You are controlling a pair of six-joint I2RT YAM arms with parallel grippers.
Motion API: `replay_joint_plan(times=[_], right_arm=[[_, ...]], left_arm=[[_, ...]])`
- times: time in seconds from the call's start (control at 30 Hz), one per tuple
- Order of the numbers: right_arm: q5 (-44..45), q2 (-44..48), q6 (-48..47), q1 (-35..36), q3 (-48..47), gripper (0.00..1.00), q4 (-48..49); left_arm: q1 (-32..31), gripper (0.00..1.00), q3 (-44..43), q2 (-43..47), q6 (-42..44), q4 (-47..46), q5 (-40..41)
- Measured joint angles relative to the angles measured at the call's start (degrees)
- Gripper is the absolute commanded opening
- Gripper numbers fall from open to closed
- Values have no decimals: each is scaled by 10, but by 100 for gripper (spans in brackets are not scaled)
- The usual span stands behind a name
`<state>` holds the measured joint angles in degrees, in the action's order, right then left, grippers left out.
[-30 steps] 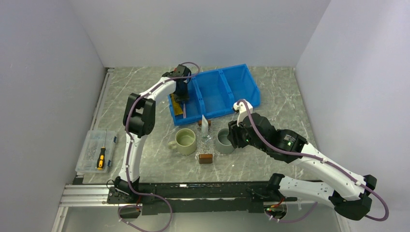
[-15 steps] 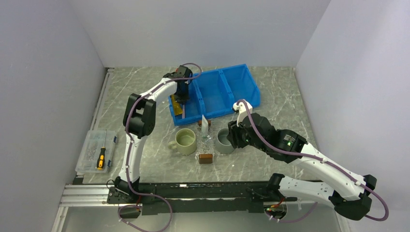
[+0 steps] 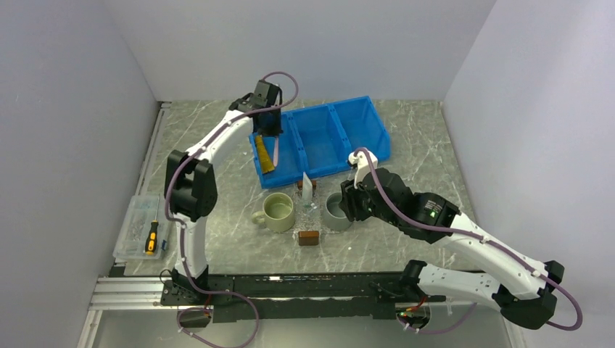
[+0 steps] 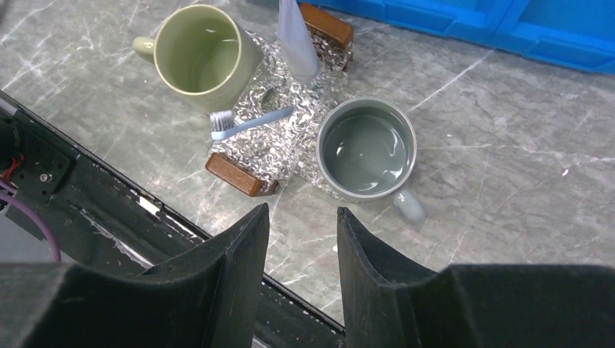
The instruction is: Prepare toiletry sets of a toothbrush and toothpaste on the tray
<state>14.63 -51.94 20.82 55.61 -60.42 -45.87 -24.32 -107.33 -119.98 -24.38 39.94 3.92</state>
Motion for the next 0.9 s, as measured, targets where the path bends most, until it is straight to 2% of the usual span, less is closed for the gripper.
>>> replay_joint_plan(times=[0.23, 0.37, 0.9], right_arm=[[-4, -12, -1, 0, -16, 42, 1], [-13, -23, -3, 0, -35, 43, 0], [-107, -59, -35, 0, -110, 45, -7]], left_arm=[[0, 0, 25, 104, 15, -12, -13], [0, 0, 68, 166, 27, -14, -40], [0, 0, 299, 477, 98, 9, -282]])
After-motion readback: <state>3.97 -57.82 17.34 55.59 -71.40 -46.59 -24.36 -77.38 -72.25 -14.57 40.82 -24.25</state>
